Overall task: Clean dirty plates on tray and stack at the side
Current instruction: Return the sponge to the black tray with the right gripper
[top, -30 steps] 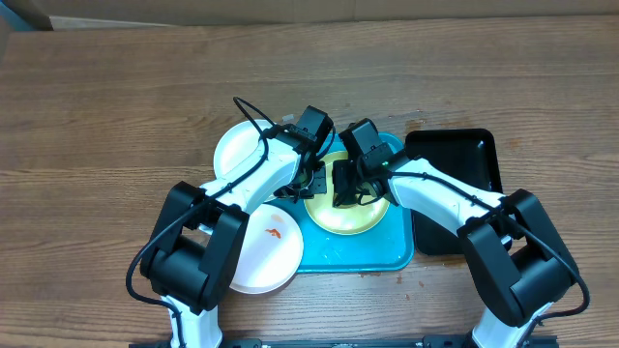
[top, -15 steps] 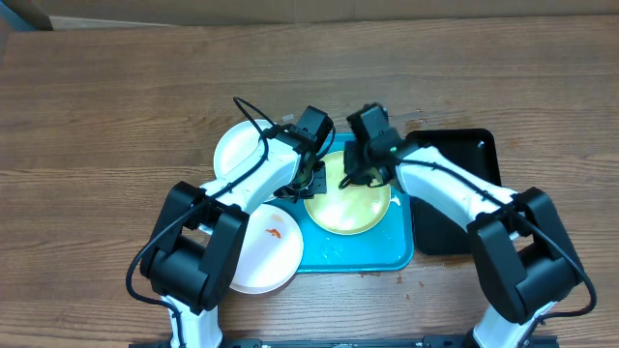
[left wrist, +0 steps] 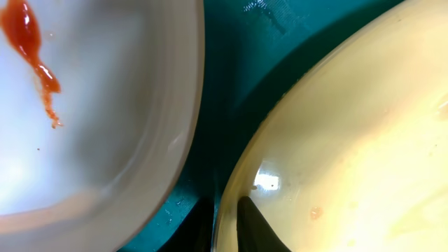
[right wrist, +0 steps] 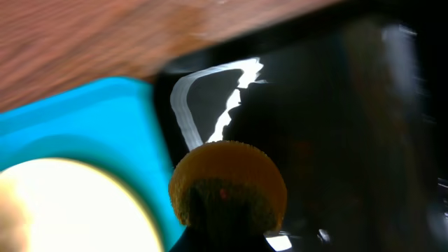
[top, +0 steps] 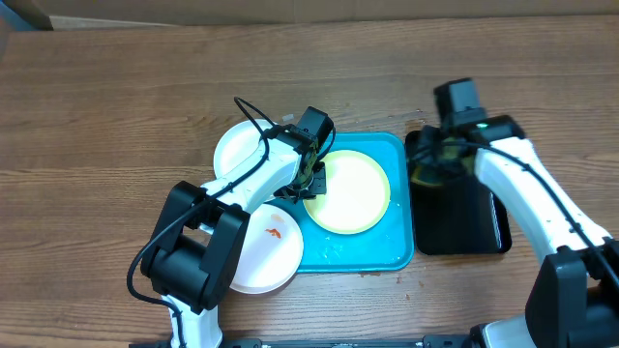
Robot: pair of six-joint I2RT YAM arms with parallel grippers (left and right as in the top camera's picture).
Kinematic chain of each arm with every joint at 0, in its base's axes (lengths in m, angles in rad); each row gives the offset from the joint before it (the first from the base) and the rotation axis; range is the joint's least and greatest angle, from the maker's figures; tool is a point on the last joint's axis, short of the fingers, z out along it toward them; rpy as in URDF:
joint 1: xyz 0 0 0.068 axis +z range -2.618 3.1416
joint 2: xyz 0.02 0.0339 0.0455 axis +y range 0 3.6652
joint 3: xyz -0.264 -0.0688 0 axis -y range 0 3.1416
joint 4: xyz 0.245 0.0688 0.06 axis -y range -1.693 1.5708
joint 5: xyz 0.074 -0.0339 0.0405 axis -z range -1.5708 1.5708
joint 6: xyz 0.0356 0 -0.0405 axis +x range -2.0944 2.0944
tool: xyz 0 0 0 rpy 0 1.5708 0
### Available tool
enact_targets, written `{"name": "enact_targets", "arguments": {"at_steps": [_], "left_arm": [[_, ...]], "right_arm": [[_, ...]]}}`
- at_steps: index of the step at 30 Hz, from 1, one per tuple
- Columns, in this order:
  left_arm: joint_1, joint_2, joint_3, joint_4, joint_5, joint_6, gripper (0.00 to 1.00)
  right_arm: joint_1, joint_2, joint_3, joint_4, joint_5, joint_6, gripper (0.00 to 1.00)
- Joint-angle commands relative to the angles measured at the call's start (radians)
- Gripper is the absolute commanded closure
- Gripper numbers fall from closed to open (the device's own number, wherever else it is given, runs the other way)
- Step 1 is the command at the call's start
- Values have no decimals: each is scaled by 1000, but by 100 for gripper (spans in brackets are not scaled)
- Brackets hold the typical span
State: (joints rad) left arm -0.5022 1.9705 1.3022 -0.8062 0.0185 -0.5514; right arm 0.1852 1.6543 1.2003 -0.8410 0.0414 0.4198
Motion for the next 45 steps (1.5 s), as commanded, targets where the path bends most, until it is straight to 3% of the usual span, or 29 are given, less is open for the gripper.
{"name": "enact_targets", "arguments": {"at_steps": [1,11,15,17,18,21,24,30,38,40,42,44,45], "left_arm": [[5,19,-10,2,-18,-3,85],[4,19,-10,9,-18,-3,82],[4,19,-10,6,-16,-3,81],[4,19,-10,6,-16,-3,81],[4,19,-10,6,-16,-3,81],[4,19,-10,7,-13,-3,82],[4,19,-10,7,-7,-3,82],[4,19,-10,7,17,-3,82],[4,19,-10,7,16,-3,82],[4,19,-10,8,16,-3,84],[4,19,-10,8,16,-3,87],[4,19,-10,8,16,-3,88],[4,19,-10,8,16,-3,89]], "right_arm": [[-66,-6,-74,8,29,-16,96],[-113,-6,-280,230,48,-77,95],[-115,-6,-307,266,48,-80,90],[-115,-6,-307,270,48,-80,70],[-115,-6,-307,272,48,-80,51],[-115,-7,-294,267,37,-91,27],[-126,-7,-238,218,-53,-135,19],[-212,-7,-51,67,-104,-132,17],[-275,-6,-3,-19,-290,-209,21],[-258,-5,-11,-41,-309,-255,28],[-236,-5,-23,-65,-309,-261,49],[-215,-5,-42,-75,-309,-261,95],[-207,-5,-52,-78,-309,-260,96]]}}
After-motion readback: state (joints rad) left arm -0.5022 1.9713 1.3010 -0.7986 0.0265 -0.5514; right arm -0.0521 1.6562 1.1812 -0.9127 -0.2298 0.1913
